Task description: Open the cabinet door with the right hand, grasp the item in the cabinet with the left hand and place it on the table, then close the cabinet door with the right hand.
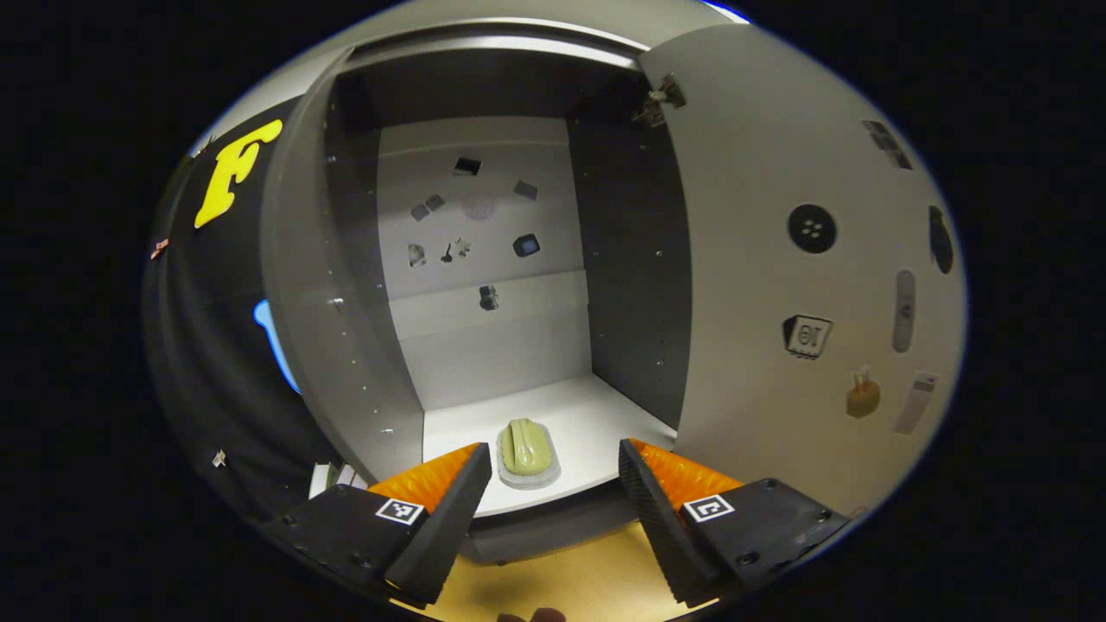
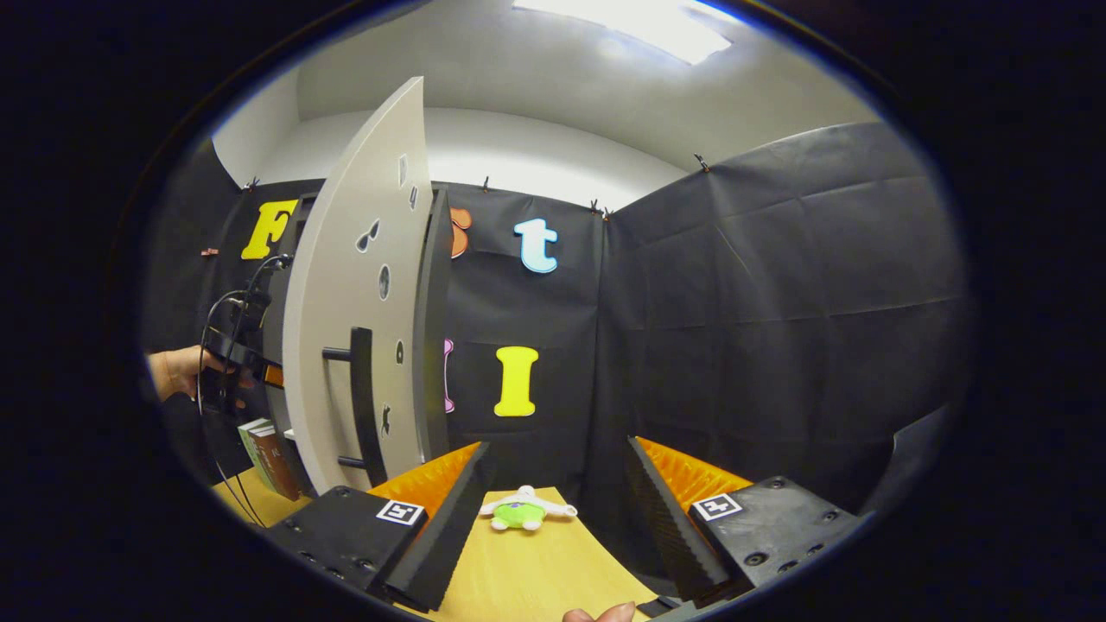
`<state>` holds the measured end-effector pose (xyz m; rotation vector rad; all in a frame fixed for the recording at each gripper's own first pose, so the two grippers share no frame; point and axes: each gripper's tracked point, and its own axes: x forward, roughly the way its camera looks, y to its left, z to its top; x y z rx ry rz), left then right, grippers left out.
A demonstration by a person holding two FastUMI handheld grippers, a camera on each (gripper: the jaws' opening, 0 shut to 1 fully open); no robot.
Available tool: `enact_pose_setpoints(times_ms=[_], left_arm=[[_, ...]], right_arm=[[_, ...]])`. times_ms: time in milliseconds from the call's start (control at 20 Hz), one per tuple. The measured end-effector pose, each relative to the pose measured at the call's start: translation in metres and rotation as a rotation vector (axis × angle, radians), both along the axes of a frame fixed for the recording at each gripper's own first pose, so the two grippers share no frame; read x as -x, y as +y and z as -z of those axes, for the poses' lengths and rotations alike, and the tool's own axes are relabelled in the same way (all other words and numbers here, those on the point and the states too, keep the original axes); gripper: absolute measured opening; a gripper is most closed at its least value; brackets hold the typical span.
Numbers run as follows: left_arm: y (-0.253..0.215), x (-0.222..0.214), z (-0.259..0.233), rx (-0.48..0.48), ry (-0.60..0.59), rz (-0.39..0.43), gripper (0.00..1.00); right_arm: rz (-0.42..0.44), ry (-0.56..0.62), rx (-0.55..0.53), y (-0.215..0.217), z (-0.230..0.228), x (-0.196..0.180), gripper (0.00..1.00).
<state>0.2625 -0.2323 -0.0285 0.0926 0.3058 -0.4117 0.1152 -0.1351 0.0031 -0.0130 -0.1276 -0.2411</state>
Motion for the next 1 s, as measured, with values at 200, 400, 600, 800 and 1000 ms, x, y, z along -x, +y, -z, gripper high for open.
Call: enact_pose_setpoints(times_ms=[200, 400, 600, 800, 1000], left_arm=[[-0.011, -0.049, 0.031, -0.018, 0.099, 0.006, 0.93], [-0.014, -0.086, 0.062, -0.017, 0.22, -0.012, 0.88], [-0.01, -0.116, 0.087, -0.097, 0.278, -0.045, 0.74], [-0.009, -0.135, 0.109, -0.127, 0.333, -0.059, 0.64], [-0.006, -0.146, 0.121, -0.139, 0.36, -0.077, 0.57]], right_arm=[[0.026, 0.023, 0.007, -0.019, 0.012, 0.001, 0.97], [0.035, 0.027, 0.021, -0.036, 0.02, -0.004, 0.97], [0.04, 0.035, 0.025, -0.05, 0.024, -0.009, 0.97], [0.052, 0.044, 0.027, -0.062, 0.029, -0.01, 0.97], [0.067, 0.059, 0.029, -0.073, 0.034, -0.008, 0.97]])
